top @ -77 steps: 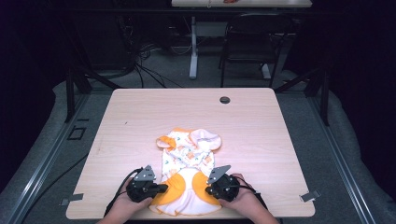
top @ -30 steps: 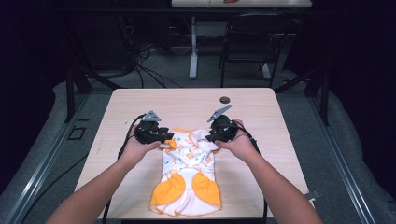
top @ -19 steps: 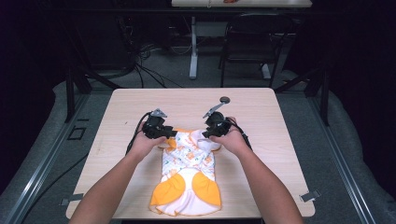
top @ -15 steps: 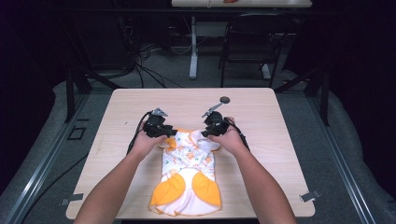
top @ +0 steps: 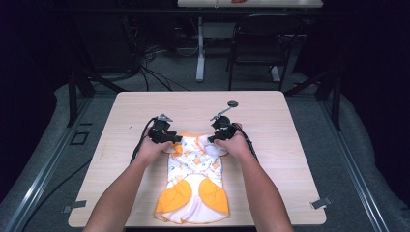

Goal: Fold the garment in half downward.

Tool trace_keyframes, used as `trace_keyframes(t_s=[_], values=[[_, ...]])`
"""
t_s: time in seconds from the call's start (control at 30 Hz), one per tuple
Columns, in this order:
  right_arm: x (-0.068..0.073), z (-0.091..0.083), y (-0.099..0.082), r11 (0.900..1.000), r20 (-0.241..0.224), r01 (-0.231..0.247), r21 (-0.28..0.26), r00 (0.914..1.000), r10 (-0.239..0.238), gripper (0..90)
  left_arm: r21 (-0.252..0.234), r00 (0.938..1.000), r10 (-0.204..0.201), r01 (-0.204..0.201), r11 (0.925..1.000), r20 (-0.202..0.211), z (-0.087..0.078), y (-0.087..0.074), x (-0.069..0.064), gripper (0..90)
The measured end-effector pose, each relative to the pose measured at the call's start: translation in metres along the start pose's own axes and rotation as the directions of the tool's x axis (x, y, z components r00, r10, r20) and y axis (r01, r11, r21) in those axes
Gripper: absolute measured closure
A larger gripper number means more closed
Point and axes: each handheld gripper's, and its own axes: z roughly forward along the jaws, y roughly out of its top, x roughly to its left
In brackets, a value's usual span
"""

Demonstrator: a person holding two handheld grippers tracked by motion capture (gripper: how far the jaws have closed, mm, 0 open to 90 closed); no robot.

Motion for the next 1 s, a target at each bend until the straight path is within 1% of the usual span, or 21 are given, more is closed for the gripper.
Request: trace_keyframes(t_s=[0.1, 0.13, 0.17, 0.2, 0.23, 0.27, 0.3, 0.33, 0.4, 0.47, 0.5, 0.57, 0.6, 0.63, 0.73, 0.8, 0.83, 0.9, 0.93, 0.97, 1.0], values=[[-0.0011, 0.0026, -0.0008, 0.9999, 0.000, -0.005, 0.013, 1.0000, 0.005, 57.5, 0.004, 1.0000, -0.002, 0.002, 1.0000, -0.008, 0.0011, -0.0024, 0.0006, 58.3], [-0.0008, 0.0047, -0.0016, 0.9998, -0.011, -0.012, 0.018, 0.9999, 0.012, 58.9, 0.007, 0.9999, -0.002, 0.002, 1.0000, -0.010, 0.0018, -0.0041, 0.0012, 58.2], [-0.0008, 0.0047, -0.0016, 0.9998, -0.011, -0.012, 0.018, 0.9999, 0.012, 58.9, 0.007, 0.9999, -0.002, 0.002, 1.0000, -0.010, 0.0018, -0.0041, 0.0012, 58.1], [-0.0010, 0.0055, -0.0013, 0.9993, -0.025, -0.028, 0.025, 0.9993, 0.028, 59.2, 0.015, 0.9999, 0.000, 0.001, 0.9999, -0.010, 0.0028, -0.0052, 0.0011, 58.1], [-0.0018, 0.0056, -0.0010, 0.9988, -0.036, -0.031, 0.037, 0.9988, 0.032, 59.2, 0.019, 0.9999, 0.001, 0.000, 0.9998, -0.012, 0.0035, -0.0056, 0.0005, 58.1], [-0.0016, 0.0060, -0.0013, 0.9986, -0.035, -0.037, 0.037, 0.9986, 0.039, 59.2, 0.029, 1.0000, 0.004, -0.004, 0.9996, -0.008, 0.0039, -0.0058, 0.0005, 58.2], [-0.0019, 0.0059, -0.0013, 0.9989, -0.036, -0.023, 0.041, 0.9990, 0.024, 59.3, 0.029, 1.0000, 0.004, -0.004, 0.9996, -0.008, 0.0039, -0.0058, 0.0005, 58.2], [-0.0010, 0.0069, -0.0022, 0.9994, -0.036, -0.022, 0.026, 0.9991, 0.023, 60.3, 0.023, 0.9999, 0.006, -0.006, 0.9997, -0.010, 0.0048, -0.0064, -0.0003, 58.3], [-0.0011, 0.0068, -0.0019, 0.9992, -0.041, -0.026, 0.031, 0.9988, 0.027, 64.2, 0.021, 0.9999, 0.005, -0.005, 0.9998, -0.015, 0.0050, -0.0064, -0.0009, 59.0], [-0.0001, 0.0071, -0.0018, 0.9987, -0.053, -0.036, 0.035, 0.9979, 0.038, 67.5, 0.023, 1.0000, 0.000, 0.000, 0.9997, -0.005, 0.0049, -0.0064, -0.0010, 62.0], [0.0002, 0.0069, -0.0013, 0.9987, -0.056, -0.030, 0.041, 0.9979, 0.033, 69.3, 0.024, 1.0000, 0.000, 0.000, 0.9997, -0.002, 0.0049, -0.0064, -0.0014, 64.0], [0.0015, 0.0073, -0.0010, 0.9981, -0.056, -0.045, 0.042, 0.9973, 0.047, 72.4, 0.028, 1.0000, -0.004, 0.004, 0.9996, -0.006, 0.0048, -0.0060, -0.0020, 66.4], [0.0007, 0.0063, -0.0001, 0.9972, -0.061, -0.040, 0.062, 0.9971, 0.044, 74.7, 0.030, 1.0000, -0.006, 0.006, 0.9995, -0.007, 0.0047, -0.0059, -0.0020, 68.5], [0.0015, 0.0070, -0.0003, 0.9967, -0.066, -0.059, 0.055, 0.9959, 0.063, 77.0, 0.035, 1.0000, -0.005, 0.006, 0.9994, -0.008, 0.0044, -0.0057, -0.0019, 70.8], [0.0016, 0.0070, -0.0002, 0.9952, -0.085, -0.077, 0.060, 0.9930, 0.082, 83.6, 0.043, 0.9999, -0.013, 0.014, 0.9990, -0.001, 0.0037, -0.0057, -0.0008, 76.2], [0.0018, 0.0070, -0.0005, 0.9955, -0.087, -0.076, 0.057, 0.9929, 0.081, 85.5, 0.049, 0.9999, -0.012, 0.012, 0.9987, 0.004, 0.0031, -0.0057, -0.0006, 79.1], [0.0031, 0.0073, -0.0007, 0.9958, -0.084, -0.078, 0.047, 0.9931, 0.082, 85.9, 0.048, 1.0000, -0.008, 0.008, 0.9988, 0.001, 0.0029, -0.0055, -0.0012, 81.1], [0.0037, 0.0068, -0.0004, 0.9962, -0.080, -0.072, 0.048, 0.9939, 0.076, 86.3, 0.046, 0.9999, -0.012, 0.012, 0.9989, 0.000, 0.0030, -0.0055, -0.0019, 82.8], [0.0056, 0.0057, 0.0007, 0.9975, -0.065, -0.057, 0.042, 0.9961, 0.059, 86.8, 0.045, 1.0000, -0.001, 0.002, 0.9990, -0.006, 0.0019, -0.0046, -0.0033, 83.5], [0.0059, 0.0044, 0.0016, 0.9980, -0.065, -0.044, 0.045, 0.9968, 0.047, 86.9, 0.046, 0.9999, 0.008, -0.007, 0.9989, -0.014, 0.0007, -0.0038, -0.0039, 83.9], [0.0076, 0.0035, 0.0020, 0.9984, -0.060, -0.045, 0.034, 0.9971, 0.047, 86.9, 0.043, 0.9999, 0.008, -0.008, 0.9991, -0.014, -0.0014, -0.0030, -0.0038, 84.1]])
